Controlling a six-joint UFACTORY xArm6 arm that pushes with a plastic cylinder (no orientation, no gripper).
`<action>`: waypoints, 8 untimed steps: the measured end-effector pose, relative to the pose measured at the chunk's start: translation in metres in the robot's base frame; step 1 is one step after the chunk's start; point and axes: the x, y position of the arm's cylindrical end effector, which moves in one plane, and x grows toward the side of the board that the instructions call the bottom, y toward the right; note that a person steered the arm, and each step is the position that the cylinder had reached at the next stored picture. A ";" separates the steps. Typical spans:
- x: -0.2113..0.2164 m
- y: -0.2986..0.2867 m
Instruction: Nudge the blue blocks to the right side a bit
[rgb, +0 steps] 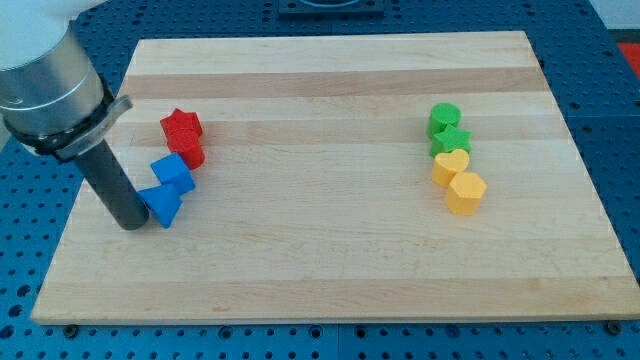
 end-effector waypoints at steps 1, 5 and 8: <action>0.000 0.004; 0.055 0.010; -0.111 0.183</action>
